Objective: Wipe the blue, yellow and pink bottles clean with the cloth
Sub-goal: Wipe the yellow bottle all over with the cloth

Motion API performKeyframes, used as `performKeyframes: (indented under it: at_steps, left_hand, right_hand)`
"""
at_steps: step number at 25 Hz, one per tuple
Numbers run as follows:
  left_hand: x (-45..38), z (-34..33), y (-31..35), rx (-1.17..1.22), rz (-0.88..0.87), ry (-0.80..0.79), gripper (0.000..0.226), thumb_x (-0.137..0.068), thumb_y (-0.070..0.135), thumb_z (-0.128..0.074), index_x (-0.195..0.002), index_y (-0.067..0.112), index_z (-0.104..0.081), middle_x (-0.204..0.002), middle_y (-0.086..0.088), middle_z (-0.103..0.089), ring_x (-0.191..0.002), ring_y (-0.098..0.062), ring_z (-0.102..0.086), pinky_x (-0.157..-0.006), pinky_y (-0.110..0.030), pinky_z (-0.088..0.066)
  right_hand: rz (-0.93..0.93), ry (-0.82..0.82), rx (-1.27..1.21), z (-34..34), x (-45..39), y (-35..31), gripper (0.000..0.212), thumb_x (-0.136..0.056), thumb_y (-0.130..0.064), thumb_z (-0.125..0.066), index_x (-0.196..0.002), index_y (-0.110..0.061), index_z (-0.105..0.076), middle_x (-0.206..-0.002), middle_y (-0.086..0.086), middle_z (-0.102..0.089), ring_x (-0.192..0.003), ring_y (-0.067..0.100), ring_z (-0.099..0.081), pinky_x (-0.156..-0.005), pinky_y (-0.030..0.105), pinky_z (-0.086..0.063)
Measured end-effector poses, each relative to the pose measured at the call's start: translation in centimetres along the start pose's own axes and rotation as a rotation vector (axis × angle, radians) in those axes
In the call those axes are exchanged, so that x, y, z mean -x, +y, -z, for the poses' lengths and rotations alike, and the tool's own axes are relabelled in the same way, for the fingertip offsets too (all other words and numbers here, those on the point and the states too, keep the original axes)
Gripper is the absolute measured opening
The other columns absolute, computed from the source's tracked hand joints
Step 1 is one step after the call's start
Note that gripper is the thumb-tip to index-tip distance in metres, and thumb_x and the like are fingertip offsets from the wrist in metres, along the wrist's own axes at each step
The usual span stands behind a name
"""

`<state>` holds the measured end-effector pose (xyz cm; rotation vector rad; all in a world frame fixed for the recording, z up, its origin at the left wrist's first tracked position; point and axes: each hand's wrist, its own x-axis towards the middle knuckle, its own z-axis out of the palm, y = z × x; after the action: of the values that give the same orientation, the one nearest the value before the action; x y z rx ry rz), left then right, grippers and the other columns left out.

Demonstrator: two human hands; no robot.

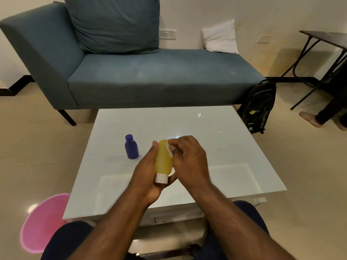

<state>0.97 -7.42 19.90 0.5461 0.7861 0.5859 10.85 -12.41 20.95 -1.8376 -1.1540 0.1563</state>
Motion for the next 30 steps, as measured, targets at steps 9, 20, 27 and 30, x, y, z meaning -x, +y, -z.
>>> performKeyframes:
  at_steps: [9,20,27,30]
  left_hand:
    - [0.0,0.4,0.3,-0.061,-0.009,0.012,0.059,-0.088,0.055,-0.059,-0.133,0.018,-0.052,-0.115,-0.015,-0.067,-0.067,-0.019,-0.072,-0.042,-0.025,-0.051]
    - [-0.6,-0.6,-0.2,-0.169,-0.123,0.043,0.040,-0.094,0.051,-0.055,-0.125,0.026,-0.061,-0.115,-0.006,-0.073,-0.095,-0.023,-0.074,-0.069,-0.037,-0.060]
    - [0.1,-1.0,1.0,0.073,0.015,-0.075,0.049,-0.096,0.055,-0.048,-0.120,0.014,-0.062,-0.100,-0.009,-0.078,-0.088,-0.023,-0.076,-0.072,-0.039,-0.059]
    - [0.0,-0.8,0.9,0.168,0.059,-0.093,0.053,-0.097,0.055,-0.049,-0.122,0.010,-0.062,-0.099,-0.011,-0.077,-0.086,-0.026,-0.076,-0.066,-0.036,-0.062]
  right_hand:
    - [-0.451,-0.086,-0.621,0.9,-1.7,0.1,0.015,-0.090,-0.014,-0.063,-0.101,-0.020,-0.072,-0.097,-0.003,-0.071,-0.093,0.017,-0.067,-0.083,0.040,-0.057]
    - [-0.199,0.006,-0.294,0.3,-0.7,-0.7,0.017,-0.090,-0.020,-0.062,-0.091,-0.036,-0.067,-0.095,-0.021,-0.064,-0.096,0.006,-0.060,-0.088,0.039,-0.054]
    - [0.032,-0.019,-0.113,-0.1,2.0,-0.7,0.017,-0.093,-0.011,-0.056,-0.102,-0.021,-0.066,-0.099,-0.012,-0.058,-0.095,0.005,-0.056,-0.084,0.027,-0.052]
    - [0.148,-0.048,0.023,-1.2,3.3,-0.9,0.022,-0.090,-0.007,-0.058,-0.107,-0.018,-0.067,-0.107,-0.004,-0.061,-0.101,0.012,-0.055,-0.091,0.017,-0.044]
